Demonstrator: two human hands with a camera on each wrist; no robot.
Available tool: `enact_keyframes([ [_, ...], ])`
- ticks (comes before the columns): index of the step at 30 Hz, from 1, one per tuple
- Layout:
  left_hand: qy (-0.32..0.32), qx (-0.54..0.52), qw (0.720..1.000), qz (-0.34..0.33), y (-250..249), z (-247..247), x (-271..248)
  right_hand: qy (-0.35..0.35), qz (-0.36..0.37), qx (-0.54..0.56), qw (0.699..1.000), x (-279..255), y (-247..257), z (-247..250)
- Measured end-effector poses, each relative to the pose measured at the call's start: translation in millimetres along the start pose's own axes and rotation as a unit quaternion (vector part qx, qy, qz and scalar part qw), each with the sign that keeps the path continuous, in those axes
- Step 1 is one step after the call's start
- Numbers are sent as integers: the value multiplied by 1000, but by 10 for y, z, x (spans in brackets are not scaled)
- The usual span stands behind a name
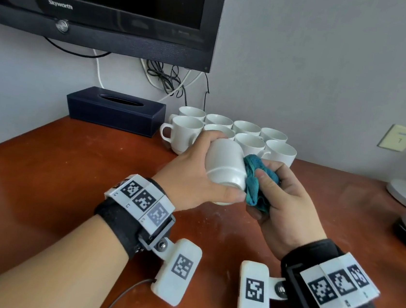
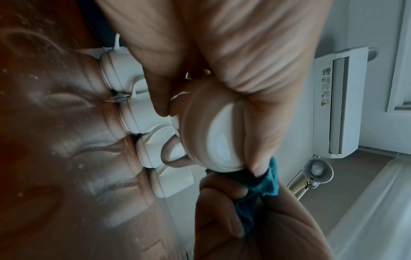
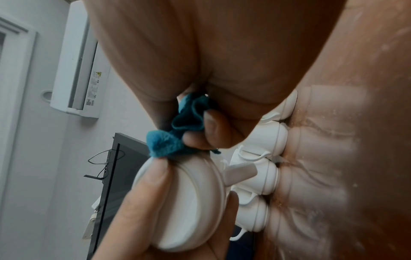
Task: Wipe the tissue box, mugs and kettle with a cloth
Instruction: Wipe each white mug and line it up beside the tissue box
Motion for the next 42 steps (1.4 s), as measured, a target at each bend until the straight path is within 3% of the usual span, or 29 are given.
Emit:
enact_keyframes([
  [4,40,27,999,1,-14,-17,-17,-11,11,-25,1000,29,-1,10],
  [8,94,68,993,-12,-65,-139,-45,-82,29,-52,995,101,12,179],
  [11,63,59,996,-25,-85,-121,-27,-101,32,-43,993,125,-5,260],
  [17,-67,16,998,0,43,102,-9,-19,11,-35,999,63,-17,77],
  [19,-41,15,999,-1,41,84,-5,-22,12,-32,999,67,-17,80],
  [22,58,27,998,-16,-35,-106,-34,-84,26,-15,996,98,9,227],
  [24,90,25,995,-27,-85,-214,-55,-118,27,-13,993,110,15,326],
  [31,-59,-2,998,-24,29,69,-20,-54,-1,-44,998,86,-39,151],
  [34,-43,13,999,-24,26,47,-19,-58,-2,-52,997,78,-28,159],
  [39,46,29,998,-38,-88,-141,-45,-136,24,-52,989,94,22,312],
  [42,1,30,999,-33,-49,-50,-34,-105,7,-74,992,95,-11,252],
])
Point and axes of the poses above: each hand's wrist, its own x-axis towards the middle knuckle, its own z-axis out of the back of the hand, y = z × x, the point moved 8 cm from there along x, towards the middle knuckle, and after that the axes turned 11 degrees about -z, right-handed, at the moved point
